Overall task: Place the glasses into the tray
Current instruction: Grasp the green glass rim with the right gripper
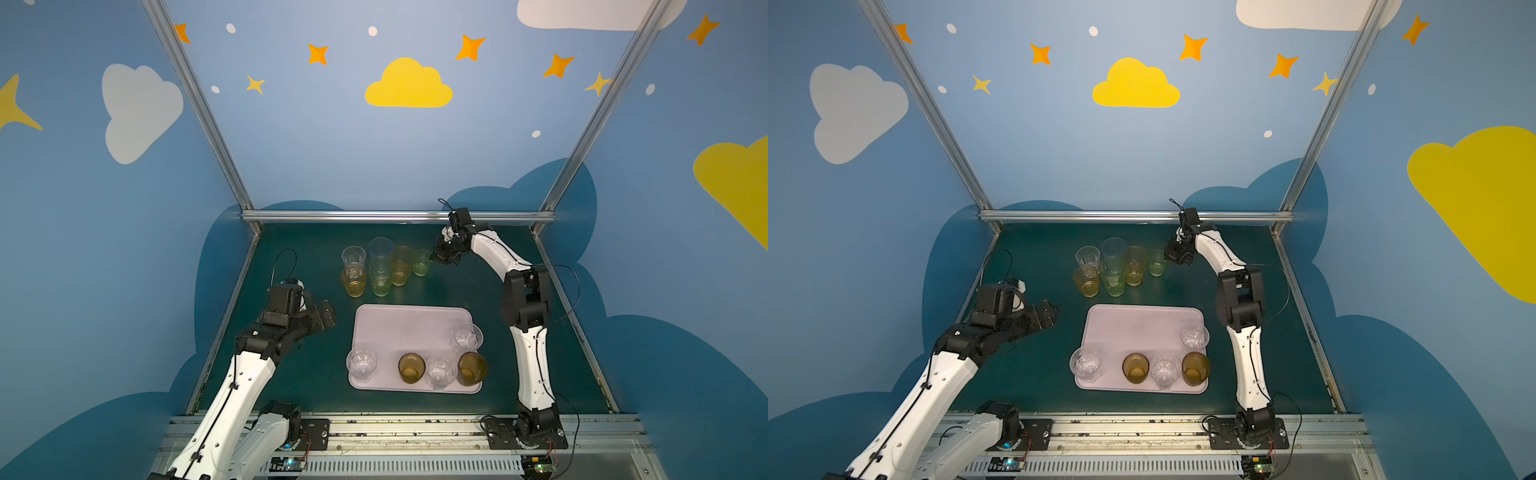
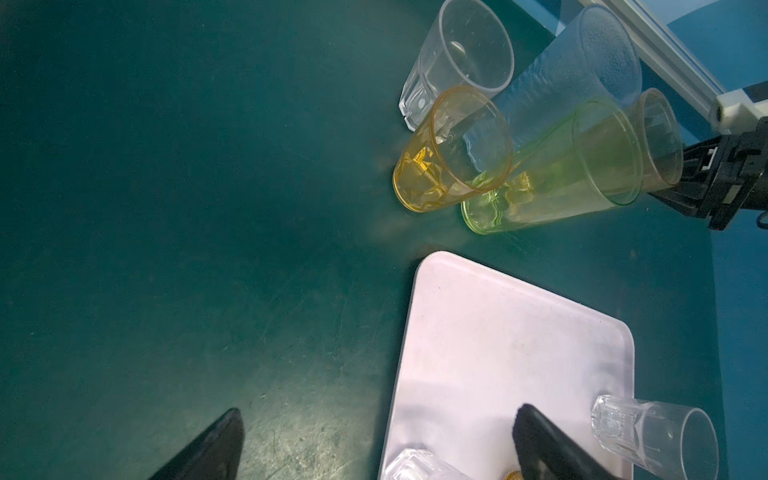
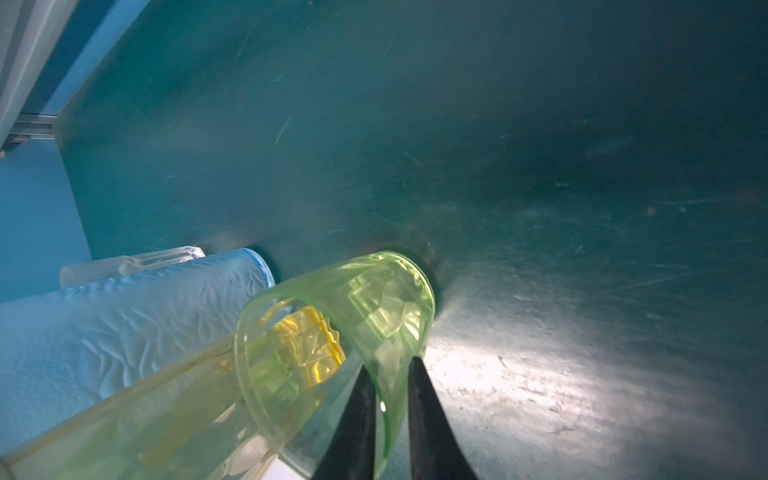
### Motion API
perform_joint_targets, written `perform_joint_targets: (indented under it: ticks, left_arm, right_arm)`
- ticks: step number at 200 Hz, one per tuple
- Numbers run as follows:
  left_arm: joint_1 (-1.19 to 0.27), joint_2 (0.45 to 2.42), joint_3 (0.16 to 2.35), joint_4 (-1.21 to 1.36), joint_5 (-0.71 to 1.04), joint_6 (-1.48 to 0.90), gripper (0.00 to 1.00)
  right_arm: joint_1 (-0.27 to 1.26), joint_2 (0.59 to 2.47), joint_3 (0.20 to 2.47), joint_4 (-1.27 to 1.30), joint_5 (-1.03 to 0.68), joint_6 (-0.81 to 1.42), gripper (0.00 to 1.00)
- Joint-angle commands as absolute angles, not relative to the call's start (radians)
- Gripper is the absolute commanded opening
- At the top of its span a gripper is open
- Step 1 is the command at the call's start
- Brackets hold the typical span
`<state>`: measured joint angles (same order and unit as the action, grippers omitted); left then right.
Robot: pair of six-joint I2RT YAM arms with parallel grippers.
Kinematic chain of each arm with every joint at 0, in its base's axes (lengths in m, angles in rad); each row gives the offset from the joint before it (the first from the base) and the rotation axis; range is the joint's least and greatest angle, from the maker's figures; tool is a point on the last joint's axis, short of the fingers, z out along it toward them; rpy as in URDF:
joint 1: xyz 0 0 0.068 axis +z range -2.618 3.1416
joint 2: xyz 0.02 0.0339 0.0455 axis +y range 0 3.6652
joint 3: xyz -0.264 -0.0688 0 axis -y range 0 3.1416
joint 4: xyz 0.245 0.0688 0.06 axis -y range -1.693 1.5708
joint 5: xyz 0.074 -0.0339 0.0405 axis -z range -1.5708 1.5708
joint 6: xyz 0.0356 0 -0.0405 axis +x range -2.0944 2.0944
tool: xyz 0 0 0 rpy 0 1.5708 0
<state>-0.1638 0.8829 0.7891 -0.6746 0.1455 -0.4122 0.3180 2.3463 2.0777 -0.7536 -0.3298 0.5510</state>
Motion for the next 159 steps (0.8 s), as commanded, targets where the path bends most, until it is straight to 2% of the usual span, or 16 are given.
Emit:
perform_joint_targets:
  ticks: [1,159]
  left_arm:
    - [-0.160,0.872,0.782,-0.693,0.131,-0.409,1.00]
    - [-0.153,0.860,0.778,-0.695,0.126,-0.411,1.00]
  right_arm:
    - [0.323,2.362,2.099,-0.788,-0.304,0.529,0.15]
    - [0.298,2.329,2.086,-0.827,-0.294,0.520,0.03]
